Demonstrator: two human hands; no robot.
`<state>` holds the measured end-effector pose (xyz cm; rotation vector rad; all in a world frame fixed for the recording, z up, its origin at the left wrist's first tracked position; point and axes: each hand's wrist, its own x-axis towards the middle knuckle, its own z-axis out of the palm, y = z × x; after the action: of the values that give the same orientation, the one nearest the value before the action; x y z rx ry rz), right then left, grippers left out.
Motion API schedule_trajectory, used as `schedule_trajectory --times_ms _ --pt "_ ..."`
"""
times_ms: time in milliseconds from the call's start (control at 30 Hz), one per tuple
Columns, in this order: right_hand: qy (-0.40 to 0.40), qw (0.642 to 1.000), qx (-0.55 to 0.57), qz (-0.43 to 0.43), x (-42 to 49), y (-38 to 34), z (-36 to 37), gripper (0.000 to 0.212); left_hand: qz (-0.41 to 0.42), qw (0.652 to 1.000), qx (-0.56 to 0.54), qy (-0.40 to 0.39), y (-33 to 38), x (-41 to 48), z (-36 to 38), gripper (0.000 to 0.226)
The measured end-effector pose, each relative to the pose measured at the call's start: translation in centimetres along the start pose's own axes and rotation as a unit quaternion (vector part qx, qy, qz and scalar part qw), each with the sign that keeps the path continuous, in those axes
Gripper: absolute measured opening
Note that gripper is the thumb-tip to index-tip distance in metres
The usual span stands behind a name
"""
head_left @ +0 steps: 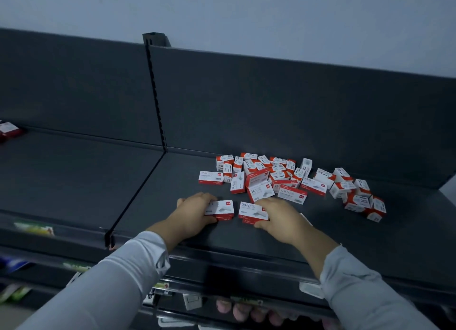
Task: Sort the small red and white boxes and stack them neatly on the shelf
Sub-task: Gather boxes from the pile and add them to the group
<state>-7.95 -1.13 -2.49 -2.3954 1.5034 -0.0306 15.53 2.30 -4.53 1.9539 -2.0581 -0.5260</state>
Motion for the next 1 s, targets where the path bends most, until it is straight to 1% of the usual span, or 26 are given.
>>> schedule_trajectory --times_ms 67,167,300,467,633,733,833,1000 --pt "0.017 0.999 0.03 -0.003 0.0 -0.4 -0.1 0.053 -0.003 1.0 -0.012 0.001 -0.3 -0.2 -0.2 0.049" --pt "0.052 0.995 0.079 -0.004 0.1 -1.6 -0.9 0.061 -0.001 0.999 -0.046 0.027 -1.2 -0.9 -1.1 0.046" --pt "0.075 0.992 0.093 -0.037 0.9 -3.7 -1.8 0.056 -0.003 0.994 -0.088 0.069 -3.0 -2.0 -3.6 0.042" --pt "0.076 0.989 0.101 -0.073 2.9 -7.9 -2.2 0.056 0.006 0.988 -0.115 0.101 -6.5 -3.1 -7.3 0.04" --pt "0.074 0.985 0.104 -0.117 5.1 -13.3 -1.7 0.047 -0.005 0.988 -0.113 0.109 -11.6 -5.0 -10.5 0.042" --pt "0.076 0.982 0.105 -0.136 6.5 -16.9 -1.1 0.046 -0.01 0.987 -0.106 0.12 -15.0 -6.1 -12.6 0.044" --pt "0.085 0.979 0.118 -0.14 8.0 -20.6 -0.4 0.046 -0.014 0.982 -0.128 0.138 -18.5 -7.1 -14.6 0.045" --pt "0.097 0.976 0.14 -0.132 10.4 -26.9 1.3 0.048 0.001 0.982 -0.131 0.138 -24.4 -8.7 -18.3 0.045"
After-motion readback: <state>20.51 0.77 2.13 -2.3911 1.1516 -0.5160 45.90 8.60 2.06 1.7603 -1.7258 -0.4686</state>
